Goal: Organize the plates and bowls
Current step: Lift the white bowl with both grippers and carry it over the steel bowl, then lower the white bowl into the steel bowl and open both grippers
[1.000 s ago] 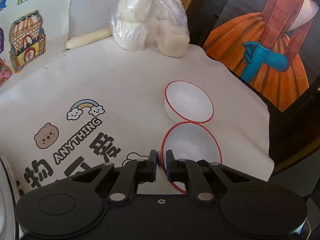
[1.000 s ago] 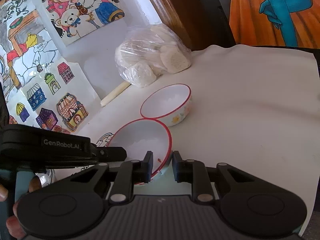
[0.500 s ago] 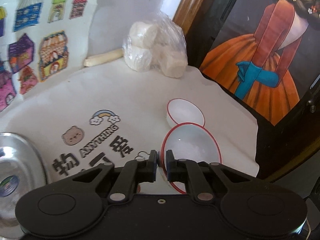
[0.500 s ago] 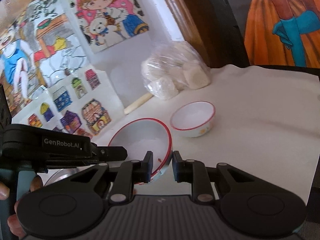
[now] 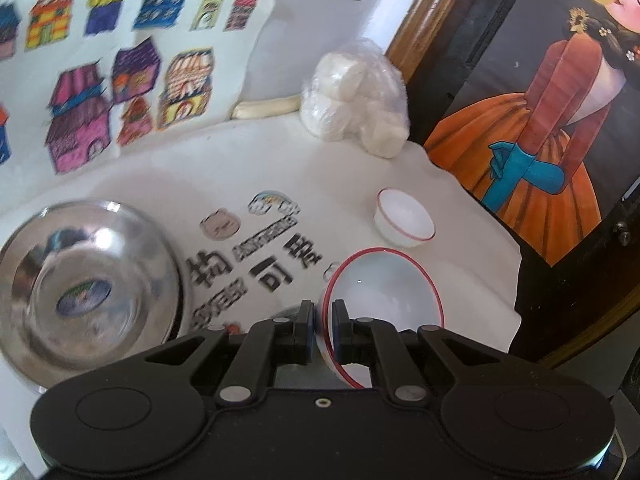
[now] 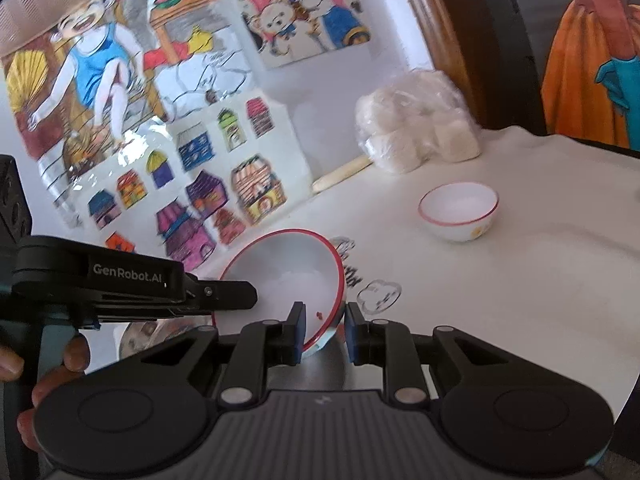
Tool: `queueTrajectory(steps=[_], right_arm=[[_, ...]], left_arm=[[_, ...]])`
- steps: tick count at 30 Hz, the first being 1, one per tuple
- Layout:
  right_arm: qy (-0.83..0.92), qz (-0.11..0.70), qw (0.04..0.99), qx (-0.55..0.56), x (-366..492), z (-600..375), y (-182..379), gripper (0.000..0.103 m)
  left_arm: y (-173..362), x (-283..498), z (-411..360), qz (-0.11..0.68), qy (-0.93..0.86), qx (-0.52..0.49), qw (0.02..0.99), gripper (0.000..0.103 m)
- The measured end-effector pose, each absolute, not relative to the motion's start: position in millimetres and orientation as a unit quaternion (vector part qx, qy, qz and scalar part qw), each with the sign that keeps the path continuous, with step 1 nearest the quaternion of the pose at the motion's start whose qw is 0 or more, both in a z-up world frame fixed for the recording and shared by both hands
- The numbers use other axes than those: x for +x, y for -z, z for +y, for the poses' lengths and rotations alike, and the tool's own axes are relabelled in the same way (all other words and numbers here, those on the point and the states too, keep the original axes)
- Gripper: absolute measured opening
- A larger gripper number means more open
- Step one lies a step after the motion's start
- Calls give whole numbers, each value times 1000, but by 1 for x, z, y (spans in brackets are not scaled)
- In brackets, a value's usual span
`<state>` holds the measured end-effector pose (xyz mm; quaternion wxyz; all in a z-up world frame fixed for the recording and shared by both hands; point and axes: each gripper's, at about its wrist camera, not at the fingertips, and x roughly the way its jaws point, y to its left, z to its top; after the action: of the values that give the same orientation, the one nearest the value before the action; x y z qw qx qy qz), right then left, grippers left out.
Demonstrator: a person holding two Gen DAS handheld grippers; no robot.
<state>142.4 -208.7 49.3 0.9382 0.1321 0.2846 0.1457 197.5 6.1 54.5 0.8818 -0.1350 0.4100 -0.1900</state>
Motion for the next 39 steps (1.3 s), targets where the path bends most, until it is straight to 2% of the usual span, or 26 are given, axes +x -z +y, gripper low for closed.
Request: queueTrajectory(steps=[17, 39], right_arm=[[-163, 328, 922, 128, 131, -198, -36, 23], [-166, 331, 921, 119, 134, -194, -38, 34]], left_arm=[[-30, 184, 17, 454, 173, -124, 865, 9], [-29, 185, 20, 458, 161, -124, 866, 10]])
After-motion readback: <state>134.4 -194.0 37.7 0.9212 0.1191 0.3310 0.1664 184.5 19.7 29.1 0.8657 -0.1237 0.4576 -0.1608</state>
